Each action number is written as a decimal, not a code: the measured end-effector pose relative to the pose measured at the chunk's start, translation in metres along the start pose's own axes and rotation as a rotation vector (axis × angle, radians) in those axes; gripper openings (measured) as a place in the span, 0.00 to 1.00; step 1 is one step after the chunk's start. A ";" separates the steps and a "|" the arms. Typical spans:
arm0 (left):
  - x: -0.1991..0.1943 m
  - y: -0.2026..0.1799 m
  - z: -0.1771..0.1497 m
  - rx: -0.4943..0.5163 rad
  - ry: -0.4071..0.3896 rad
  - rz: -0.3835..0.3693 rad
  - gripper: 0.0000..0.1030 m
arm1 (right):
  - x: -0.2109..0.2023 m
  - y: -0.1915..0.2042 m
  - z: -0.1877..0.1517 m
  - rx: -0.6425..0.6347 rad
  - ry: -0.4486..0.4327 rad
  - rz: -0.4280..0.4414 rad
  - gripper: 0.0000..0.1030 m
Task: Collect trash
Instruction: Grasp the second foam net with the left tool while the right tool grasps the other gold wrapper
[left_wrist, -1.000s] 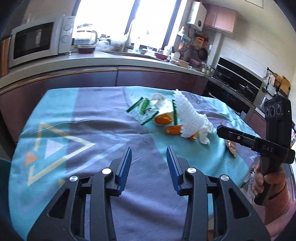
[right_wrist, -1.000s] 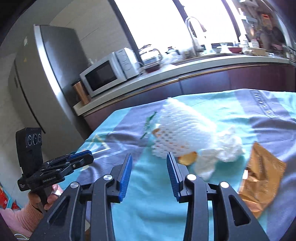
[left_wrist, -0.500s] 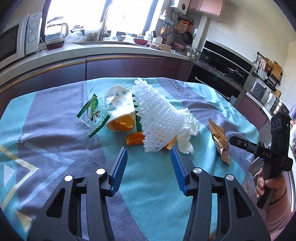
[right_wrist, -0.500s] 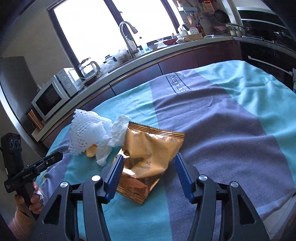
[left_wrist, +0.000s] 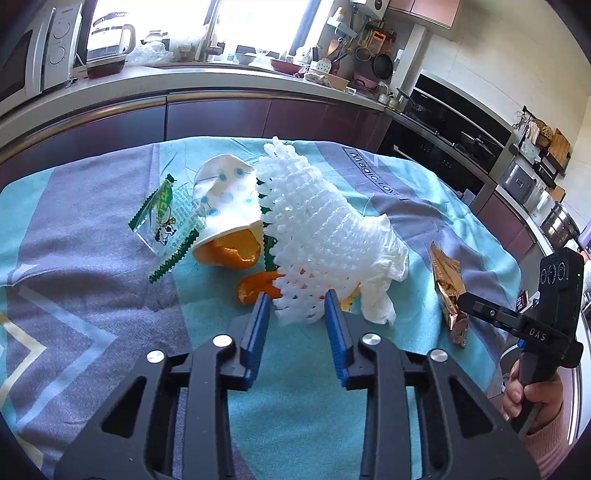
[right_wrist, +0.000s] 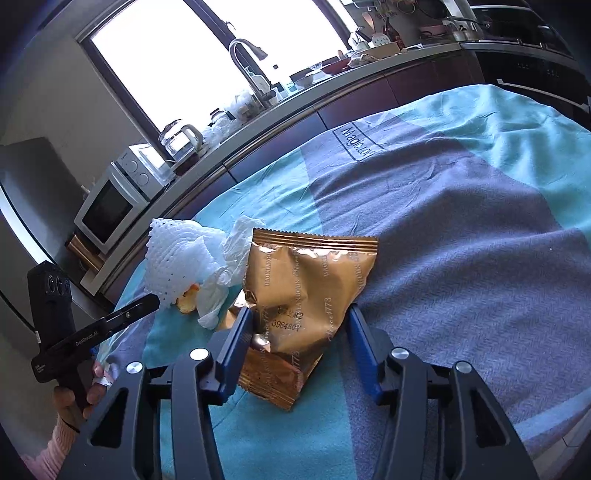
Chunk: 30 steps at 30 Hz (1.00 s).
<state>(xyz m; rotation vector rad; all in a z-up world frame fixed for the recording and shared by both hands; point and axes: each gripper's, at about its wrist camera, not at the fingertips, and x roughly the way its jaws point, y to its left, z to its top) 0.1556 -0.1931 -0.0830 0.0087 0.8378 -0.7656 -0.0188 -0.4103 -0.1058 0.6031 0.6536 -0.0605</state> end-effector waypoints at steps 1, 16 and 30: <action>0.001 -0.001 0.000 0.000 0.000 -0.001 0.21 | 0.000 0.000 -0.001 0.003 0.001 -0.001 0.36; -0.033 -0.012 -0.007 0.033 -0.074 -0.044 0.06 | -0.012 0.017 -0.005 -0.025 -0.018 0.079 0.02; -0.102 0.007 -0.029 0.018 -0.161 -0.056 0.06 | -0.026 0.050 0.001 -0.092 -0.048 0.180 0.01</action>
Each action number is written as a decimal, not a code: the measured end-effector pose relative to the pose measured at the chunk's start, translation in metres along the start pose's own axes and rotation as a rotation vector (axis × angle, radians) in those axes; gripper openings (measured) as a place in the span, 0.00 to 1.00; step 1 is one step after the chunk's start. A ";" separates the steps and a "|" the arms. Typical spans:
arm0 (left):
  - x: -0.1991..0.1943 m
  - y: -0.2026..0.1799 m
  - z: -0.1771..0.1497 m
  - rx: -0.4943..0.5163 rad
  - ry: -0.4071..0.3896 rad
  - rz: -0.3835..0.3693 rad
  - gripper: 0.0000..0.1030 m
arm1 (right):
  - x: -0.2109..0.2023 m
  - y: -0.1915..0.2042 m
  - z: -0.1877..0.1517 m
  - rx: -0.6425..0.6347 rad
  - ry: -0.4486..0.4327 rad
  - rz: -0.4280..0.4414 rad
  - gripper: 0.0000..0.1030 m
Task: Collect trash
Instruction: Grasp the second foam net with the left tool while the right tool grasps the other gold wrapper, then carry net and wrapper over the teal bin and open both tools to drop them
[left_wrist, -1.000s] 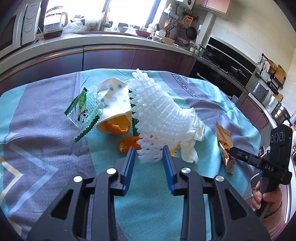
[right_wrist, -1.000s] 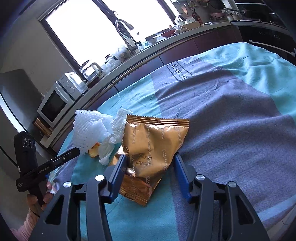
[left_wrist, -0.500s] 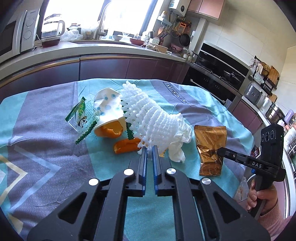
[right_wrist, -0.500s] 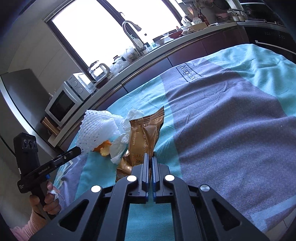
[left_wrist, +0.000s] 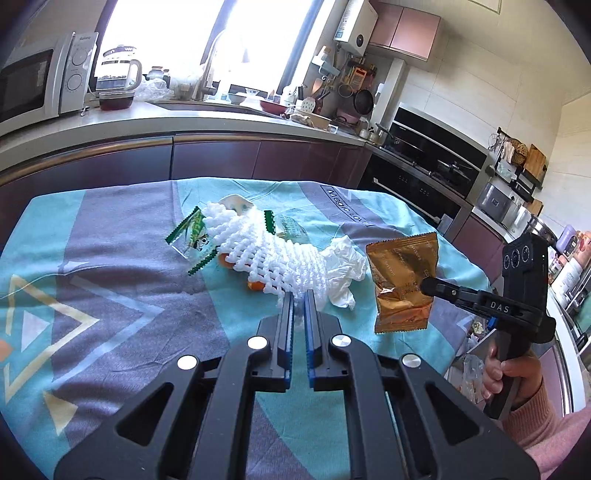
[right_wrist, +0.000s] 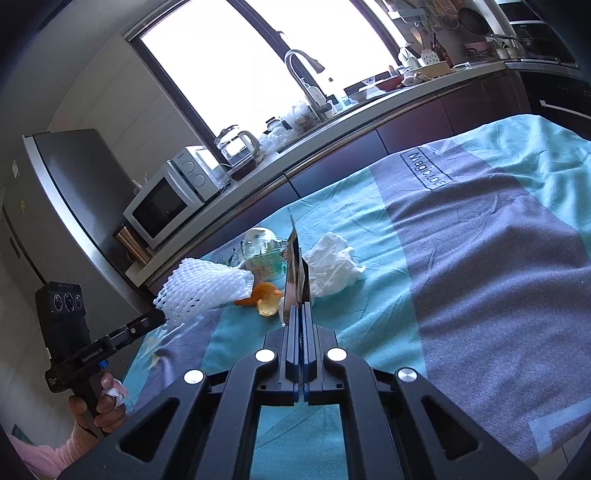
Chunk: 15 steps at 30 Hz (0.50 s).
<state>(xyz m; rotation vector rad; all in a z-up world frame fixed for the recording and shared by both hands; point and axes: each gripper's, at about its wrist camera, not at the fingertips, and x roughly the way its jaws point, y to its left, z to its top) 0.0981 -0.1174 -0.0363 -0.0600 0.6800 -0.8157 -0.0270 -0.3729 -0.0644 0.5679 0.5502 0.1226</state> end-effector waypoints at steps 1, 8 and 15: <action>-0.006 0.002 -0.001 -0.003 -0.006 0.002 0.06 | 0.000 0.003 0.001 -0.006 -0.001 0.007 0.01; -0.047 0.025 -0.011 -0.054 -0.053 0.047 0.06 | 0.009 0.027 0.004 -0.046 0.009 0.070 0.01; -0.087 0.045 -0.025 -0.084 -0.085 0.110 0.06 | 0.029 0.058 0.001 -0.073 0.044 0.165 0.00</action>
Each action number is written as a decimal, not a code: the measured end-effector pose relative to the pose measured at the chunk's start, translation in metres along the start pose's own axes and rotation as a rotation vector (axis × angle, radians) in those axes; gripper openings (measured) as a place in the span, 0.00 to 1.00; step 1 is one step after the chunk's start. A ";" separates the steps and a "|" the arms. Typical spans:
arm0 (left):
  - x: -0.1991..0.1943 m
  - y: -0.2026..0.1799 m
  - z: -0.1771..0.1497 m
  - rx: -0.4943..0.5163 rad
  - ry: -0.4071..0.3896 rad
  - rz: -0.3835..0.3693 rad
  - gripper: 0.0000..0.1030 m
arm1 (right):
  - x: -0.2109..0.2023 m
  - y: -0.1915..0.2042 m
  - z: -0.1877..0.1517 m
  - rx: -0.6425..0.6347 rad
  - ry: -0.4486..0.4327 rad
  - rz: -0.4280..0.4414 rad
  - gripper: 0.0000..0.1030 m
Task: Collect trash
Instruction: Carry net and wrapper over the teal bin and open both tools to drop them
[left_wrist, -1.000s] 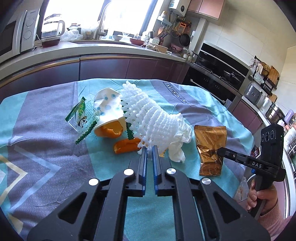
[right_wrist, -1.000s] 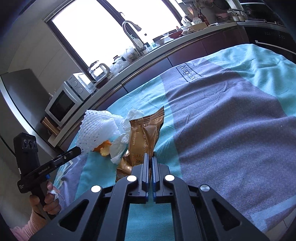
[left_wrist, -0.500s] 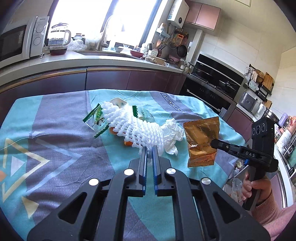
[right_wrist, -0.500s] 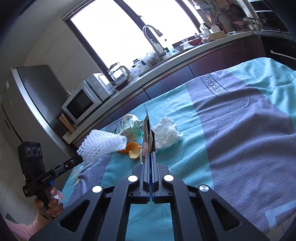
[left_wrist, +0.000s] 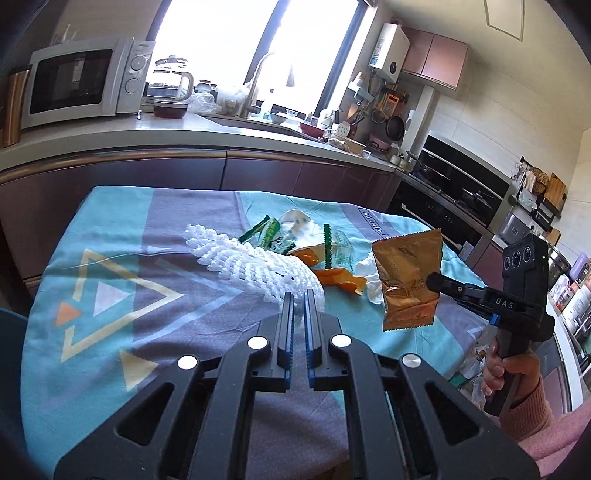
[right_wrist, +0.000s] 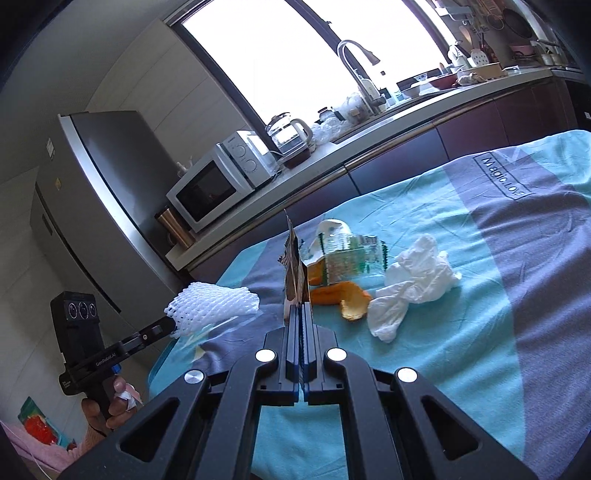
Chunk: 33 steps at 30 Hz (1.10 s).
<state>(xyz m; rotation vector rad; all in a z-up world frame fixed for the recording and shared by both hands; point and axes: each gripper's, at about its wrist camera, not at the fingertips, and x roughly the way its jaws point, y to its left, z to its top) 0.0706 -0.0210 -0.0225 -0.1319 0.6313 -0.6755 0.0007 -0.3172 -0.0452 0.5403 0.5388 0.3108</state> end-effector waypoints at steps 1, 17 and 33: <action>-0.005 0.003 0.000 -0.004 -0.005 0.011 0.06 | 0.005 0.004 0.000 -0.003 0.008 0.016 0.00; -0.108 0.063 -0.021 -0.127 -0.118 0.233 0.06 | 0.107 0.106 -0.002 -0.140 0.182 0.297 0.00; -0.184 0.140 -0.044 -0.264 -0.196 0.439 0.06 | 0.192 0.200 -0.016 -0.239 0.338 0.470 0.00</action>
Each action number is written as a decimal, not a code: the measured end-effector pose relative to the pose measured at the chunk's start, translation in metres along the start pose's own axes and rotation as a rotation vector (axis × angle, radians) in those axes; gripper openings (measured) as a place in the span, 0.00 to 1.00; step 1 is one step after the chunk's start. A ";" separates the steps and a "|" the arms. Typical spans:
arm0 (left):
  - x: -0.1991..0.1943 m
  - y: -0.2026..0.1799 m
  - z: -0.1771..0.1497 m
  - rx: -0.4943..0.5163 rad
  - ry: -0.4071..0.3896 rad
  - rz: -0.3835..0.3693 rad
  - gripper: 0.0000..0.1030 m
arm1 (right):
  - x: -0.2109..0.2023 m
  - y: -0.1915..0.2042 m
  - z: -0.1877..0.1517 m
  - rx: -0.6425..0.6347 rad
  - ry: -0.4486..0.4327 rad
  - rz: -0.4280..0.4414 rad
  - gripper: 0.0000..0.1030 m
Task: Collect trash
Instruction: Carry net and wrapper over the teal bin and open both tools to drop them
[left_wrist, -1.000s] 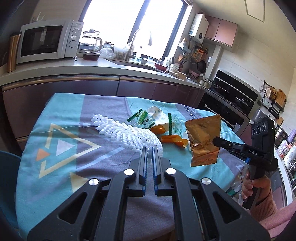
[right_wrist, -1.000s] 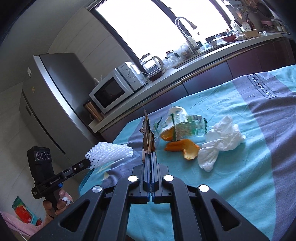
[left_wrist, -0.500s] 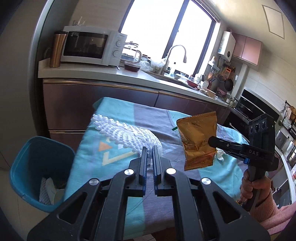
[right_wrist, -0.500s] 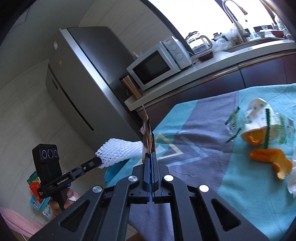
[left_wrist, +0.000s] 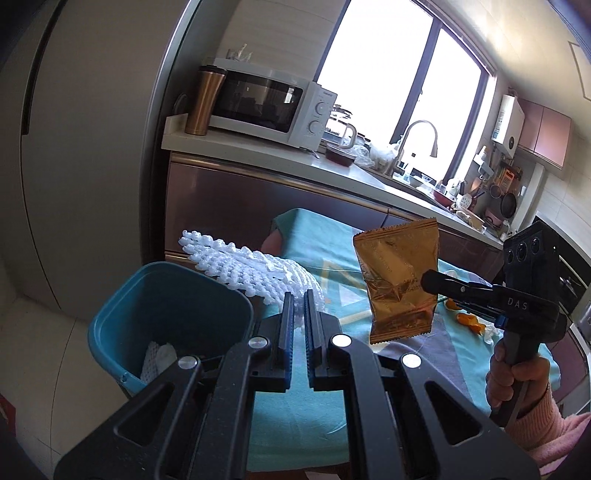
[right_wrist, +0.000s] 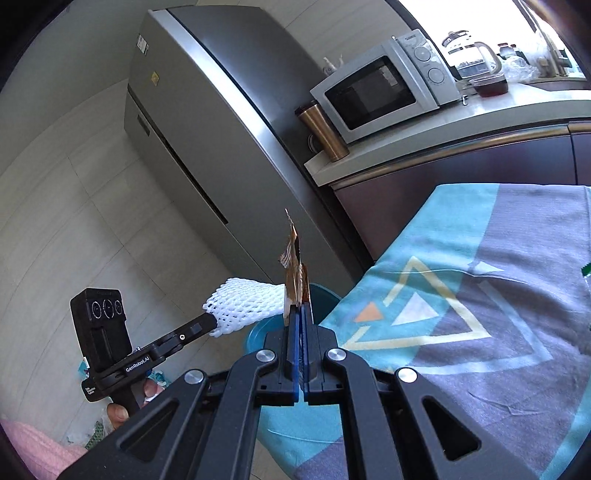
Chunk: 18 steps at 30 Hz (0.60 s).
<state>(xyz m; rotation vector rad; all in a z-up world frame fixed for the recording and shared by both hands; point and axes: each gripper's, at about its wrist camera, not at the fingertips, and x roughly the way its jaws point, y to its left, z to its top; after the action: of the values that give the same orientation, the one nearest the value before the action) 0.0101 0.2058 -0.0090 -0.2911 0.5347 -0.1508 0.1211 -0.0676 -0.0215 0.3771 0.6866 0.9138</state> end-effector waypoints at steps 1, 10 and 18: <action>-0.001 0.004 0.000 -0.005 -0.001 0.008 0.06 | 0.005 0.002 0.001 -0.002 0.008 0.006 0.00; 0.002 0.027 -0.002 -0.038 0.004 0.046 0.06 | 0.045 0.009 0.005 -0.004 0.057 0.025 0.00; 0.012 0.047 -0.012 -0.085 0.035 0.099 0.06 | 0.079 0.009 0.009 0.012 0.113 0.041 0.00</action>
<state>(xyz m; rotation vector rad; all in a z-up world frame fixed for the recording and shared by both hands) 0.0173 0.2451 -0.0395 -0.3442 0.5896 -0.0373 0.1548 0.0023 -0.0399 0.3526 0.7904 0.9756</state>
